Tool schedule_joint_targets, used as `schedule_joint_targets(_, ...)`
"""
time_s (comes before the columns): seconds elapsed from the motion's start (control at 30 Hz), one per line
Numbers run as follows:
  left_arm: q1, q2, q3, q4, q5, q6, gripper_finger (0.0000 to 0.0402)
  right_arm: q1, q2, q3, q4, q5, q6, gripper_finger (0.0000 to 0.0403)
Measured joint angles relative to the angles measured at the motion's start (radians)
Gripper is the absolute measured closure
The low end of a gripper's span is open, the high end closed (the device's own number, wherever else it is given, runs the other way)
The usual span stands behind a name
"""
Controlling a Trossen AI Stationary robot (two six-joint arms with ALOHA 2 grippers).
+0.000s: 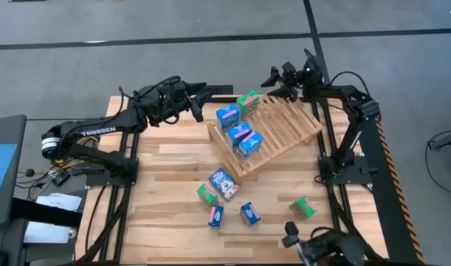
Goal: Stack cereal on shelf
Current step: Put the right green cereal box aligned with the other green cereal box on the shelf
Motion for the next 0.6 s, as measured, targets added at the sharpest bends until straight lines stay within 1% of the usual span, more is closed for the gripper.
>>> schedule_joint_targets(0.07,0.0,0.0,0.0,0.002,0.0,0.0,0.0168,-0.023,-0.014,0.012,0.063,0.0,0.079,0.0111)
schedule_joint_targets(0.13,0.0,0.0,0.0,0.013,0.001,-0.001,0.0168,-0.035,-0.042,0.03,0.103,0.003,0.122,0.0111)
schedule_joint_targets(0.23,0.0,-0.001,0.0,0.031,0.013,-0.003,0.0168,-0.044,-0.105,0.066,0.064,0.036,0.111,0.0111)
schedule_joint_targets(0.37,0.0,-0.002,0.0,0.026,0.046,-0.052,0.0168,-0.043,-0.188,0.118,0.021,0.122,0.101,0.0111)
schedule_joint_targets(0.5,0.0,-0.005,0.0,0.027,0.132,-0.114,0.0168,-0.016,-0.267,0.176,-0.096,0.167,0.099,0.0111)
schedule_joint_targets(0.6,0.0,-0.02,0.026,-0.024,0.178,-0.122,0.0168,-0.001,-0.317,0.228,-0.228,0.179,0.062,0.0111)
